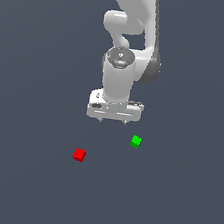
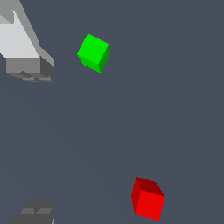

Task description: Stack the red cube on top of the green cube.

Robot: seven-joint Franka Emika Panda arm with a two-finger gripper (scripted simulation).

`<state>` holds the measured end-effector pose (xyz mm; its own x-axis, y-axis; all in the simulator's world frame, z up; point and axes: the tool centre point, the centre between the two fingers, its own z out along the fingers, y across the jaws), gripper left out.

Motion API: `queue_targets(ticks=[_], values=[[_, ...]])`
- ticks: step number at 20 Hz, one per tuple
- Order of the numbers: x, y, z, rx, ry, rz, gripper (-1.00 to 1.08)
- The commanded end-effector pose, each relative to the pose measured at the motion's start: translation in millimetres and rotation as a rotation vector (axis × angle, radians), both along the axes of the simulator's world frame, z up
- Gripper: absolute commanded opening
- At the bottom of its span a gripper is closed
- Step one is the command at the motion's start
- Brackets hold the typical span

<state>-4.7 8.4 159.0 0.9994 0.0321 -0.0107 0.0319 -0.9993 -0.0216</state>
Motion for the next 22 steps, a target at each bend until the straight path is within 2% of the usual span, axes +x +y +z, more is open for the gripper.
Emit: queue_targets(ticks=[1,10,22], values=[[0.0,0.0,0.0,0.0,0.0,0.0,1.0],[14.0,-12.9,-10.9,-0.003,-0.001,-0.029,1.0],[66.0,-67.7,-52.3,-0.015,-0.005,-0.146,1.0]])
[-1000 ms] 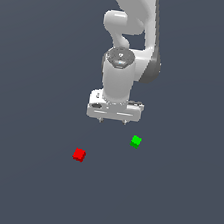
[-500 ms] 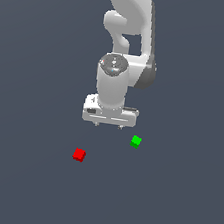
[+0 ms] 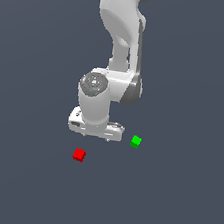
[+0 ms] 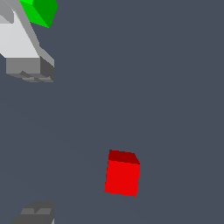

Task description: Stack the red cube on top of the green cube.

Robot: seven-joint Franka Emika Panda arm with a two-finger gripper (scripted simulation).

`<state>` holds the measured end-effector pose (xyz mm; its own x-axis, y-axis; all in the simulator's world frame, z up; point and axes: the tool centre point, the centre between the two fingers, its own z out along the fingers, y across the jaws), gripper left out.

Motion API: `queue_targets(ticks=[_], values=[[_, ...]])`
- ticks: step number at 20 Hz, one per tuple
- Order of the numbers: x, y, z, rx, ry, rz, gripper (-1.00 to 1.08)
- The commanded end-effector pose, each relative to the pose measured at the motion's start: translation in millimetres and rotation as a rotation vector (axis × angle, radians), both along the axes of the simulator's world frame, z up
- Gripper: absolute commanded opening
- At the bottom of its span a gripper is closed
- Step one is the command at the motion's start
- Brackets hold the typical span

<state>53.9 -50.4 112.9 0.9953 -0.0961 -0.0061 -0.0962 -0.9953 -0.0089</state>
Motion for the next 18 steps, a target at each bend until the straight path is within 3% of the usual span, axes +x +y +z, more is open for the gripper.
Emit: queue_targets(ticks=[1,9,18], values=[[12.1,-14.5,-10.1,-0.003,-0.001,-0.029,1.0],[39.5,-49.5,-32.8,-0.008,-0.003,-0.098,1.0],[51.7,-66.1,-42.5,-0.01,-0.004,-0.129,1.0]])
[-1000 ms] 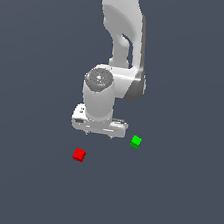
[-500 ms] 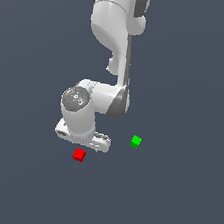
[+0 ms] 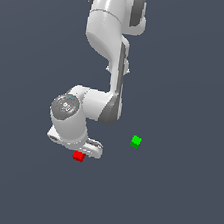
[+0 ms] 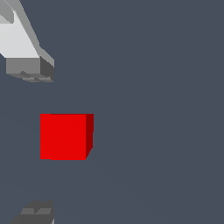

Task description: Stack the red cube on top of the green cube.

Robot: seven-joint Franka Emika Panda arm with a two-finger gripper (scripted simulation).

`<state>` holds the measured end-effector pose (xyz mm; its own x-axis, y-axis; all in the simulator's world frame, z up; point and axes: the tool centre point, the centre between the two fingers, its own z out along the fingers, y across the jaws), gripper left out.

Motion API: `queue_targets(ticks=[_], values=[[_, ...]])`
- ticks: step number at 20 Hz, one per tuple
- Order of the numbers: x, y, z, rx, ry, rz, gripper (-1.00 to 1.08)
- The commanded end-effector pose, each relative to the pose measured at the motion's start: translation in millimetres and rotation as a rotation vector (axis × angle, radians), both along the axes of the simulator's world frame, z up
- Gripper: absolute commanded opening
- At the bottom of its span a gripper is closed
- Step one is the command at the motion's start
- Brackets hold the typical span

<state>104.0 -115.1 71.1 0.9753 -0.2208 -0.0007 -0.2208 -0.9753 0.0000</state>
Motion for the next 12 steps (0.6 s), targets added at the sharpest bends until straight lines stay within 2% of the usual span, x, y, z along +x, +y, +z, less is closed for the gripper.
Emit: queue_targets(ticks=[1,7,12], values=[[2.0,-2.1,-1.0,0.0,-0.001,-0.004,1.0],[1.6,-2.1,-4.6,0.0,0.0,-0.004,1.0],[1.4,-2.2,-25.0,0.0,0.0,-0.005,1.0]])
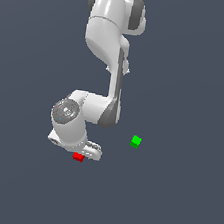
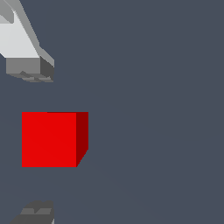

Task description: Stack the red cube on top of the green cube.

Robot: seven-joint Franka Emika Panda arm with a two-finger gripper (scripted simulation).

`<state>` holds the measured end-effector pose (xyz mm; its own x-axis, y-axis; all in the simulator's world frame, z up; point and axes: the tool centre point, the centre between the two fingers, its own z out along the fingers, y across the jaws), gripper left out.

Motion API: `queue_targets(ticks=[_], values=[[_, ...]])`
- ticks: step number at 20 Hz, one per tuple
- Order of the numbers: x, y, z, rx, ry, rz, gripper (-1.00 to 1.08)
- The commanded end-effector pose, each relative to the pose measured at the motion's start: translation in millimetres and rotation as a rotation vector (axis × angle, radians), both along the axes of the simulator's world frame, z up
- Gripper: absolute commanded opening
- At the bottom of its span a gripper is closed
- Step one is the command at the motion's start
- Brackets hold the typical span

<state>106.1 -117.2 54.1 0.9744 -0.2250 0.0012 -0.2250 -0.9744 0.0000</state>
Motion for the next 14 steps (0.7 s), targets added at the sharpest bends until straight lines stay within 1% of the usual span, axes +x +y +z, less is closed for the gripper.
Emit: queue_targets(ticks=[1,6,11,12,14], values=[[-0.8,-0.2,-14.0,0.0,0.001,-0.001,1.0],[-0.8,-0.3,-33.4,0.0,0.001,-0.001,1.0],[0.5,-0.6,-34.1,0.0,0.001,-0.001,1.0],[0.5,-0.6,-34.1,0.0,0.001,-0.001,-1.0],[0.5,-0.6,-34.1,0.0,0.001,-0.001,-1.0]])
